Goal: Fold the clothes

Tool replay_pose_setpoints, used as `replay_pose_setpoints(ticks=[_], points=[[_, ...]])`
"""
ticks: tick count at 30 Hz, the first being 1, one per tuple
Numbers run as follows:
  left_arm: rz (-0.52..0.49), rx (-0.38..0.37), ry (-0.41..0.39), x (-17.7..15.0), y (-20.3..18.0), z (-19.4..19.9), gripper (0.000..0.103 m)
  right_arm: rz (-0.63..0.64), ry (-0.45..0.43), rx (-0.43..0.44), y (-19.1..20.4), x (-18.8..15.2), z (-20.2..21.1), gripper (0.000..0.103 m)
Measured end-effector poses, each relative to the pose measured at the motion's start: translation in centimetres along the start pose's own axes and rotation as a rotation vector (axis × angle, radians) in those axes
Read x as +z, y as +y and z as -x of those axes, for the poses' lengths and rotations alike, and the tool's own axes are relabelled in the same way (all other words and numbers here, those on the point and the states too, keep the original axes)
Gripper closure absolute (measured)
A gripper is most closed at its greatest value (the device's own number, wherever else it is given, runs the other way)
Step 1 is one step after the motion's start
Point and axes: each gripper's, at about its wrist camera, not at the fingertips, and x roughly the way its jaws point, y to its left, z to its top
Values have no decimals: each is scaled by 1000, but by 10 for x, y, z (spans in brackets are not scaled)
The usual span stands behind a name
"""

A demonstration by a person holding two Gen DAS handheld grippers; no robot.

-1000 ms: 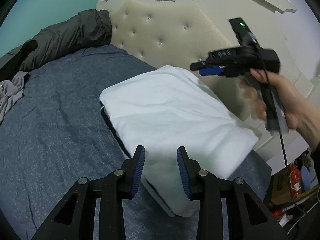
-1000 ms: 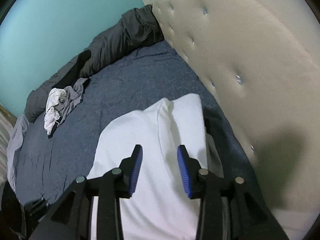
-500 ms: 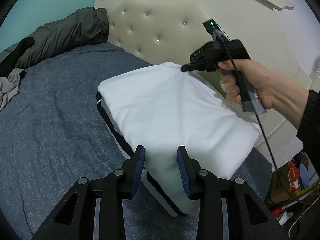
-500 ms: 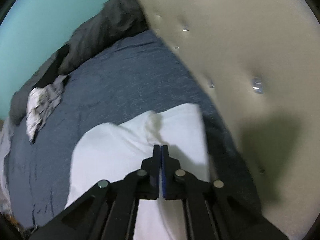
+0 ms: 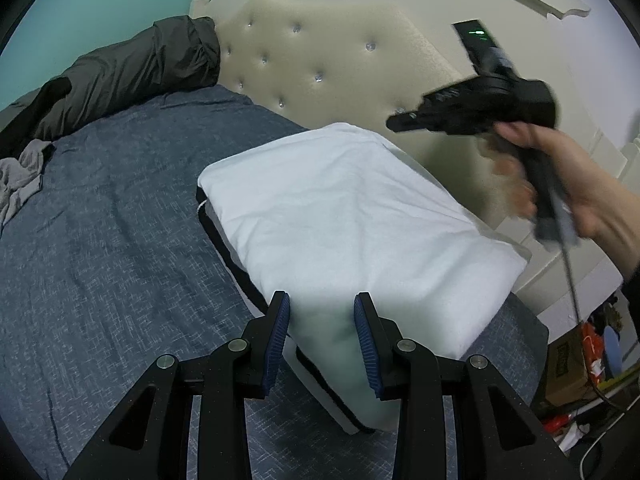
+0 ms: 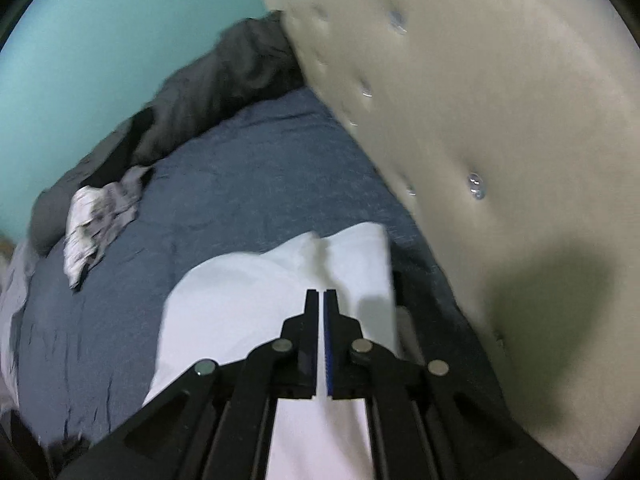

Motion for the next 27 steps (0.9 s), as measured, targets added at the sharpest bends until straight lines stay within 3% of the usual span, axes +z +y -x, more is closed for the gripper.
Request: replay_pose_setpoints(ticks=[2,7,14,21,27], points=[[-5,8,2,0,-1,1,66,36,29,48,8,-13,5,101],[-16,28,7,2,-5,4,66,67,115,-14,2,-47,-3,101],[-17,44,-9,6,-9,15,66,-55,14,-6,-37,-68,32,101],[-40,41,-5,6,-23,21,66,-14,-10,86,-15,-111,56,101],[-41,60,22,-6,-28,15,66,-29,-3,34,-17,-143,48,101]])
